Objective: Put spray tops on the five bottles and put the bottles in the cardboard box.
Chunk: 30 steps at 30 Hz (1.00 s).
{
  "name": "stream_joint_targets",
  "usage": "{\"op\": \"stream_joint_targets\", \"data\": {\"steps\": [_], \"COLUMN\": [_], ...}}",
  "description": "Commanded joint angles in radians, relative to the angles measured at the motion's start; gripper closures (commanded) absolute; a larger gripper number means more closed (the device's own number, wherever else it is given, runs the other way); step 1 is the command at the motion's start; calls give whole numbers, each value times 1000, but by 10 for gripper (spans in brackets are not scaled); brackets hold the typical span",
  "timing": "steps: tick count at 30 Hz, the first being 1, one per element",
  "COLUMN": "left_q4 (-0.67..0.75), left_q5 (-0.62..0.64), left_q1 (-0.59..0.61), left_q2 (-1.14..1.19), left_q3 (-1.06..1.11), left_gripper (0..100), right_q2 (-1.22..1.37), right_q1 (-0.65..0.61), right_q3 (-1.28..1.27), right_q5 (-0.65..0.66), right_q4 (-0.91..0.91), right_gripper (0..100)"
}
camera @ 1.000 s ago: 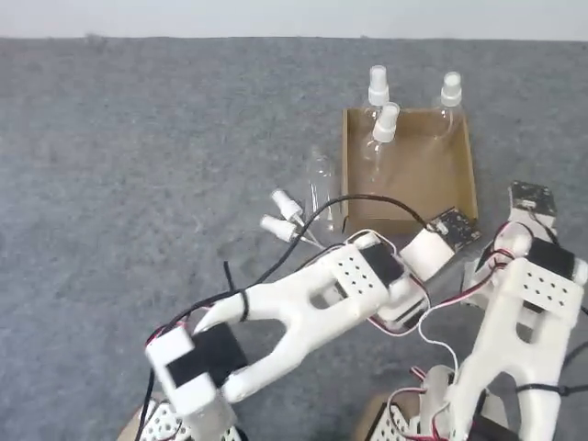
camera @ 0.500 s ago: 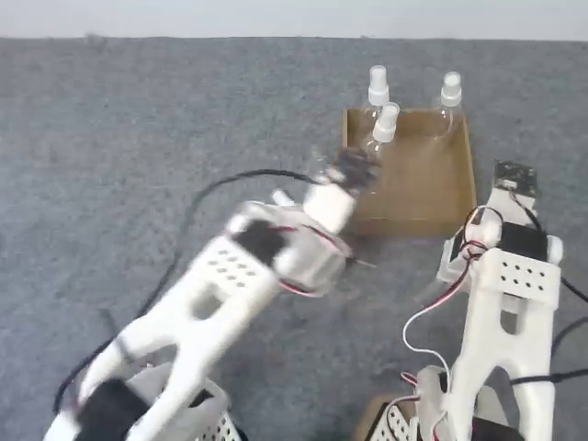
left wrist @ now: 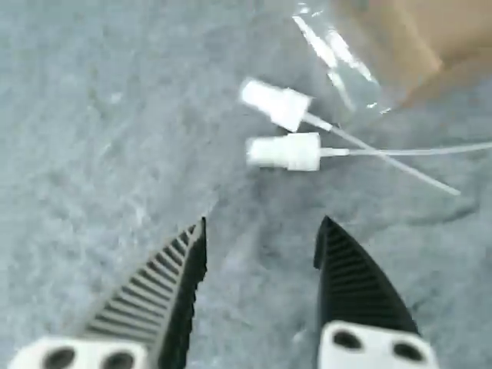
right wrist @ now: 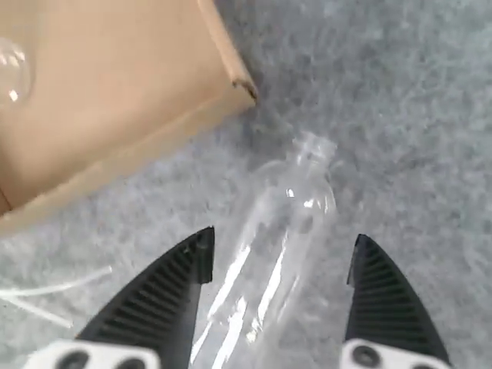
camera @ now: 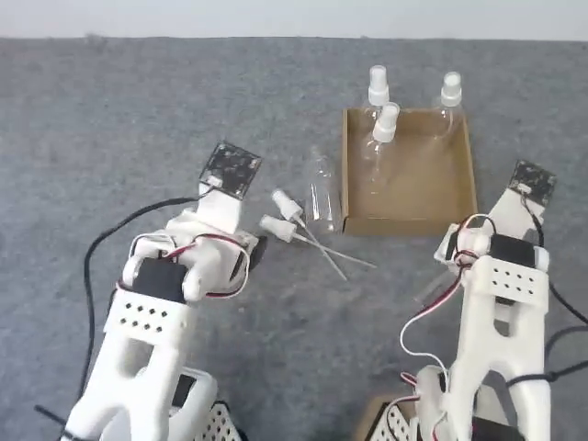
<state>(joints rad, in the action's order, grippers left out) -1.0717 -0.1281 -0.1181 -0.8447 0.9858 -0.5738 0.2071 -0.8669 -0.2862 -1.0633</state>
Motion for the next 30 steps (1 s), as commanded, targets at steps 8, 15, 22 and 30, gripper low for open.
{"op": "stream_joint_targets", "data": {"steps": [8,15,22,30], "left_q4": [0,38,94,87], "left_q5": [-11,-8,-8,127], "left_q1": [31,31,31,72], "left_q2": [-44,-46,-46,-37], "left_q3": [33,84,131,68], "left_gripper": [787,786,786,786], "right_q2": [220,245,234,234], "right_q1": [27,125,223,374], "right_q3": [34,43,25,25], "right_q5": [-26,68,565,1208], "right_q4": [91,90,88,91], "right_gripper": [768,827,910,915]}}
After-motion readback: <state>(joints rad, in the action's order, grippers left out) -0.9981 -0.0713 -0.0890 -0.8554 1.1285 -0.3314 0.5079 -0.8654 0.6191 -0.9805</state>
